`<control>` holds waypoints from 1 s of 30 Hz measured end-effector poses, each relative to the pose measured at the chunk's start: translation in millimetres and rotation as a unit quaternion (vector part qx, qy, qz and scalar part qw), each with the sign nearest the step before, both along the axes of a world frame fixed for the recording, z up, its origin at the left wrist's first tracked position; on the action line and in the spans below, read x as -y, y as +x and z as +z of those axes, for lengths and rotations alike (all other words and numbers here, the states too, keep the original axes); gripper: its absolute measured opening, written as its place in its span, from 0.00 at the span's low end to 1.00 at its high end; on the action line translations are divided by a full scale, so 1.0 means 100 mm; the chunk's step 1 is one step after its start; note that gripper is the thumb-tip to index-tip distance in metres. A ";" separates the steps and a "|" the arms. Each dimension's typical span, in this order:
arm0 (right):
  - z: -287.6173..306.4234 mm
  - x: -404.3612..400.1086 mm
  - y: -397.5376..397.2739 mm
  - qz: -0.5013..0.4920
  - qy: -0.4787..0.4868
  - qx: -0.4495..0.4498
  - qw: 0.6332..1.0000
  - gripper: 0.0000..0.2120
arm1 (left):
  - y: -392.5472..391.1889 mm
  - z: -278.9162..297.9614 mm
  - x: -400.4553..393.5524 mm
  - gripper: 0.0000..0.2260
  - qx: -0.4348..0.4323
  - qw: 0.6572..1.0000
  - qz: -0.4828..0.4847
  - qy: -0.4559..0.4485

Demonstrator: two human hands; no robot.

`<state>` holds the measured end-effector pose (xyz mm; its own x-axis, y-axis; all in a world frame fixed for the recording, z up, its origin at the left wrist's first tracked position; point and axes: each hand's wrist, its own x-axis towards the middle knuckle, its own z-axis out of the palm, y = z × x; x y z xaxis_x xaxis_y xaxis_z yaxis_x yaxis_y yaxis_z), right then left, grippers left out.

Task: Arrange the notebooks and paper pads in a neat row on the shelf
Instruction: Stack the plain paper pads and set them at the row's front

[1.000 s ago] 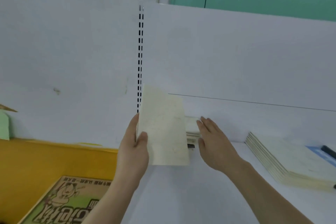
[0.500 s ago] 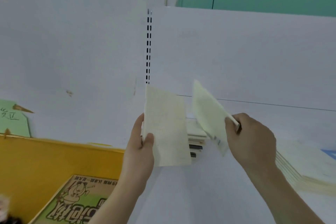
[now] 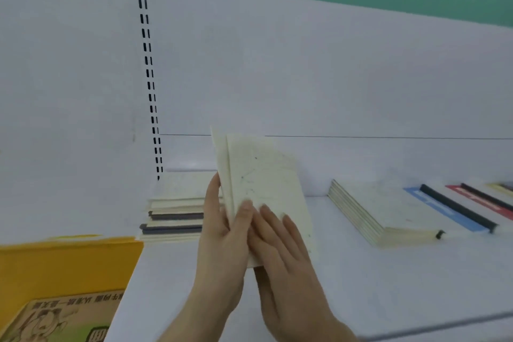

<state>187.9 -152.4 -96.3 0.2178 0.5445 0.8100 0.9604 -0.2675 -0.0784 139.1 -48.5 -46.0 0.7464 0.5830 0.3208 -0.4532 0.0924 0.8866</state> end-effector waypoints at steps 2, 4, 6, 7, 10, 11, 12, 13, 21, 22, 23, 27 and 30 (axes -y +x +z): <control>0.05 0.21 0.05 0.008 -0.040 -0.011 0.999 0.27 | 0.10 -0.04 0.09 0.22 -0.017 1.000 0.006 0.025; 0.06 0.48 0.13 -0.010 -0.034 -0.025 0.999 0.29 | 0.20 -0.07 0.22 0.22 -0.026 0.999 0.004 0.028; 0.07 0.79 0.24 -0.080 0.009 -0.057 0.995 0.29 | 0.29 -0.08 0.38 0.20 -0.024 0.999 0.001 0.024; 0.07 0.93 0.29 -0.114 0.025 -0.080 0.990 0.30 | 0.35 -0.07 0.46 0.19 -0.021 1.000 0.002 0.023; 0.09 1.32 0.41 -0.159 0.037 -0.166 0.972 0.33 | 0.56 -0.06 0.72 0.18 -0.026 0.999 -0.004 0.020; 0.11 1.43 0.45 -0.168 0.029 -0.189 0.967 0.34 | 0.64 -0.07 0.81 0.17 -0.034 0.999 -0.007 0.018; 0.14 1.51 0.48 -0.173 0.012 -0.214 0.961 0.35 | 0.71 -0.08 0.88 0.17 -0.043 0.999 -0.010 0.016; 0.18 1.62 0.54 -0.176 -0.009 -0.246 0.953 0.36 | 0.79 -0.09 0.96 0.16 -0.053 0.998 -0.014 0.015; 0.38 2.57 1.41 -0.177 -0.060 -0.316 0.930 0.43 | 1.54 -0.02 1.85 0.16 -0.131 0.986 0.001 0.100; 0.40 2.62 1.51 -0.180 -0.071 -0.303 0.933 0.43 | 1.60 -0.01 1.91 0.17 -0.142 0.981 0.013 0.128; 0.42 2.64 1.59 -0.183 -0.082 -0.292 0.935 0.44 | 1.63 0.00 1.94 0.18 -0.154 0.975 0.026 0.158; 0.45 2.48 1.82 -0.179 -0.127 -0.250 0.943 0.44 | 1.69 -0.03 1.82 0.16 -0.201 0.954 0.092 0.202; 0.38 2.21 1.92 -0.144 -0.167 -0.193 0.956 0.41 | 1.64 -0.12 1.58 0.18 -0.235 0.950 0.126 0.164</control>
<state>379.5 -373.1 -58.6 0.6459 0.6307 0.4302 0.7594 -0.5888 -0.2768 303.1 -206.1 -57.8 0.7023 0.6882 0.1823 0.0279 -0.2826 0.9588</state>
